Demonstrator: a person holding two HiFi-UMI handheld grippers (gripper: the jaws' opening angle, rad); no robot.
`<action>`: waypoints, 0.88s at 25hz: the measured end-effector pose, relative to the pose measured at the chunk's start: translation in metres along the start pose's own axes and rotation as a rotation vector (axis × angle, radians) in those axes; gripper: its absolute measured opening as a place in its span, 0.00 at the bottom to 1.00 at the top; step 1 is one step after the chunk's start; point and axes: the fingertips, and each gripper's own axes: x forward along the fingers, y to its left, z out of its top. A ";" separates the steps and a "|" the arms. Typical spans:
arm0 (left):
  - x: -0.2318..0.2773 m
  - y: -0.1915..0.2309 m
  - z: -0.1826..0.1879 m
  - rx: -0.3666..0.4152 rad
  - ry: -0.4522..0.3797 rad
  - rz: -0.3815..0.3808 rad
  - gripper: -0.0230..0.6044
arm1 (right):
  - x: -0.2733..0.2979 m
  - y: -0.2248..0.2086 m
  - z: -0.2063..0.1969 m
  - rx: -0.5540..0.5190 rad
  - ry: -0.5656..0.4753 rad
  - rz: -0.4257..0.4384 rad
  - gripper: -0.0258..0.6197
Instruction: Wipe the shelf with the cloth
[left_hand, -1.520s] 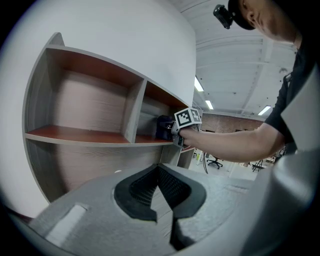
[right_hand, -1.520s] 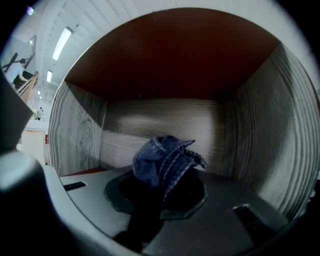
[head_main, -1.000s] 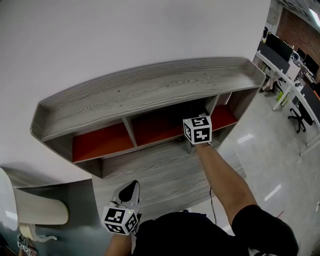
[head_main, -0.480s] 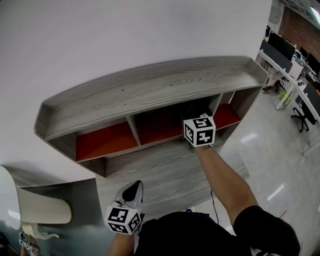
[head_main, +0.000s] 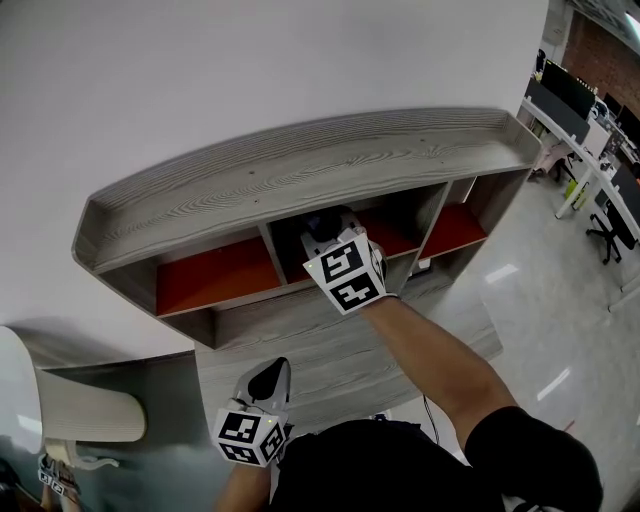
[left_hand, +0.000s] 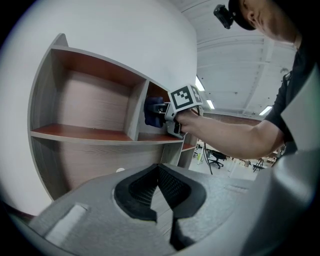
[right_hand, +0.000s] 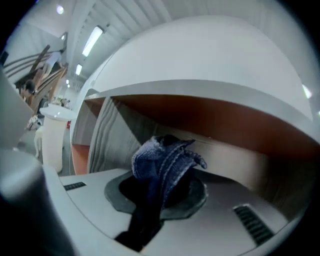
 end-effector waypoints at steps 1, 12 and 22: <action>-0.001 0.001 0.000 -0.001 -0.002 0.004 0.05 | 0.003 0.006 0.003 -0.059 0.013 0.003 0.16; -0.013 0.012 -0.003 -0.021 -0.011 0.039 0.05 | 0.017 0.029 0.026 -0.436 0.036 -0.060 0.16; -0.011 0.014 -0.006 -0.031 -0.011 0.036 0.05 | 0.018 0.042 -0.001 -0.667 0.092 -0.082 0.16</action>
